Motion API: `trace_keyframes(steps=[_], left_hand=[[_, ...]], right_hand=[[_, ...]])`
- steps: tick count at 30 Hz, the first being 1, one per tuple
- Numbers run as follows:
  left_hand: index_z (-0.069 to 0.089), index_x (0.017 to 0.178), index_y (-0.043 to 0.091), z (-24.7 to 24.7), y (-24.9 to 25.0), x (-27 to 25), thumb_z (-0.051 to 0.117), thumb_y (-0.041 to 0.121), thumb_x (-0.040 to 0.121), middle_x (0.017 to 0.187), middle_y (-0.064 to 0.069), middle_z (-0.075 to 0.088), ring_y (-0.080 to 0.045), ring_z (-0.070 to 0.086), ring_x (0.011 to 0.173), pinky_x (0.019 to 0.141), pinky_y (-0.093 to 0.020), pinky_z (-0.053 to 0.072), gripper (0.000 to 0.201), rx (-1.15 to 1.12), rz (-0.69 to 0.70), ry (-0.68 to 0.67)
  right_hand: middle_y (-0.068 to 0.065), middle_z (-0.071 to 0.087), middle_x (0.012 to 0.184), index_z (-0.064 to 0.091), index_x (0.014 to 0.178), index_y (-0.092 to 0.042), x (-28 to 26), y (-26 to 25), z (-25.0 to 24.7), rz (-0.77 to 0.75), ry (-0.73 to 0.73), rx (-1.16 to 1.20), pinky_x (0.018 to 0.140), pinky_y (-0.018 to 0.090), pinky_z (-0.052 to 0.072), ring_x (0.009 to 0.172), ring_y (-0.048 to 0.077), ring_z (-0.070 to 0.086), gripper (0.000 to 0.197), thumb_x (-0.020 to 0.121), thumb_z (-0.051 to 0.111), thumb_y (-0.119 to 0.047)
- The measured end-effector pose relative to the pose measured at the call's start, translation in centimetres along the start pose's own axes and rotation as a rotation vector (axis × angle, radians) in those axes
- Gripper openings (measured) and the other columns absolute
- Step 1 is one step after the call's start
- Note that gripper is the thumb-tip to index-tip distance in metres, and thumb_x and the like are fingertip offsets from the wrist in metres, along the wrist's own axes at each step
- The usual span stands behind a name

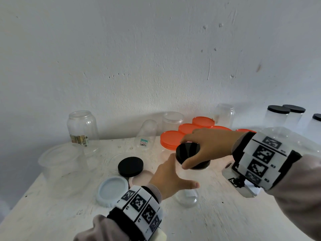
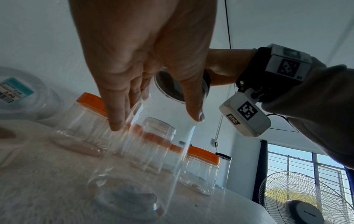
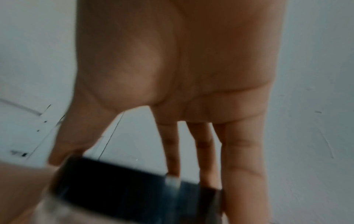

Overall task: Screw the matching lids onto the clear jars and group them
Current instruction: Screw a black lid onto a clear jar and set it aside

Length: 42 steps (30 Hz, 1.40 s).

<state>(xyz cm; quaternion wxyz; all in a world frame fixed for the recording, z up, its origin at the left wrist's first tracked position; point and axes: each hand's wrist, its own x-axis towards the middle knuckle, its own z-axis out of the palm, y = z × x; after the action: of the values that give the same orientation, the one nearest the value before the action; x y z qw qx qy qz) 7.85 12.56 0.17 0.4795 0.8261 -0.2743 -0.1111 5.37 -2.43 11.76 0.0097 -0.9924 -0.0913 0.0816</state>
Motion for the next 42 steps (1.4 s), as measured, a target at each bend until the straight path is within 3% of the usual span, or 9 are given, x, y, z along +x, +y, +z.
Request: trace_keyframes(steps=[3,7,10,18,21,26,34,39,42], left_hand=[[0.034,0.136,0.032,0.0,-0.1,0.0,0.084,0.042,0.065,0.113,0.020,0.050,-0.002,0.046,0.105,0.070,-0.006,0.035,0.087,0.005,0.007,-0.004],[0.034,0.136,0.030,0.0,-0.1,0.1,0.085,0.044,0.064,0.115,0.019,0.049,-0.004,0.047,0.109,0.086,-0.015,0.037,0.089,0.024,0.005,0.003],[0.033,0.137,0.030,0.1,0.0,0.0,0.084,0.044,0.064,0.115,0.020,0.047,-0.003,0.045,0.107,0.087,-0.017,0.036,0.090,0.028,0.008,0.008],[0.035,0.136,0.030,0.0,-0.1,0.0,0.084,0.041,0.065,0.123,0.014,0.054,-0.004,0.049,0.110,0.077,-0.008,0.036,0.087,0.003,0.010,0.004],[0.034,0.137,0.030,0.0,-0.1,0.0,0.084,0.041,0.066,0.121,0.016,0.053,-0.004,0.048,0.110,0.076,-0.008,0.035,0.088,0.004,0.009,0.001],[0.032,0.138,0.029,0.2,0.1,0.0,0.084,0.044,0.065,0.113,0.021,0.046,-0.001,0.043,0.106,0.081,-0.012,0.033,0.090,0.028,0.010,0.012],[0.033,0.137,0.031,0.1,-0.1,0.0,0.084,0.043,0.066,0.111,0.020,0.048,-0.001,0.044,0.103,0.068,-0.005,0.033,0.088,0.003,0.004,0.003],[0.032,0.136,0.031,0.1,-0.1,0.0,0.084,0.044,0.064,0.109,0.023,0.045,-0.002,0.045,0.109,0.076,-0.009,0.032,0.090,0.020,0.008,0.016],[0.033,0.136,0.031,0.1,-0.1,0.0,0.084,0.044,0.065,0.109,0.023,0.045,0.000,0.043,0.106,0.074,-0.005,0.030,0.089,0.018,0.015,0.019]], right_hand=[[-0.013,0.046,0.091,0.049,0.116,-0.030,0.2,-0.4,0.7,0.049,0.053,-0.102,0.069,0.026,0.044,0.086,0.011,0.053,0.071,0.068,0.048,-0.083],[-0.015,0.043,0.111,0.035,0.134,-0.045,-0.1,0.3,-0.5,-0.011,-0.136,0.028,0.084,0.028,0.045,0.107,0.011,0.048,0.076,0.069,0.071,-0.060],[-0.021,0.042,0.115,0.036,0.134,-0.051,-0.2,0.6,-0.9,-0.083,-0.147,0.092,0.082,0.021,0.039,0.109,0.004,0.043,0.076,0.070,0.076,-0.048],[-0.017,0.044,0.099,0.047,0.121,-0.037,0.0,-0.3,0.2,0.011,-0.005,-0.066,0.068,0.023,0.040,0.092,0.008,0.050,0.070,0.066,0.057,-0.079],[-0.014,0.045,0.100,0.048,0.125,-0.036,0.0,-0.4,0.0,0.017,-0.004,-0.047,0.072,0.024,0.043,0.095,0.009,0.050,0.070,0.068,0.061,-0.074],[-0.017,0.041,0.118,0.035,0.134,-0.056,-0.1,0.0,-0.9,-0.086,-0.145,0.037,0.085,0.024,0.035,0.110,0.006,0.039,0.072,0.073,0.073,-0.051],[-0.015,0.040,0.094,0.047,0.121,-0.043,0.4,-0.7,0.4,0.005,0.022,-0.085,0.073,0.026,0.043,0.091,0.012,0.050,0.063,0.070,0.052,-0.079],[-0.021,0.040,0.111,0.035,0.131,-0.059,0.2,0.3,-1.0,-0.043,-0.171,0.086,0.083,0.024,0.039,0.110,0.008,0.043,0.075,0.068,0.075,-0.056],[-0.026,0.041,0.107,0.041,0.126,-0.059,0.2,0.4,-1.0,-0.051,-0.145,0.090,0.089,0.026,0.042,0.111,0.006,0.044,0.069,0.066,0.074,-0.060]])
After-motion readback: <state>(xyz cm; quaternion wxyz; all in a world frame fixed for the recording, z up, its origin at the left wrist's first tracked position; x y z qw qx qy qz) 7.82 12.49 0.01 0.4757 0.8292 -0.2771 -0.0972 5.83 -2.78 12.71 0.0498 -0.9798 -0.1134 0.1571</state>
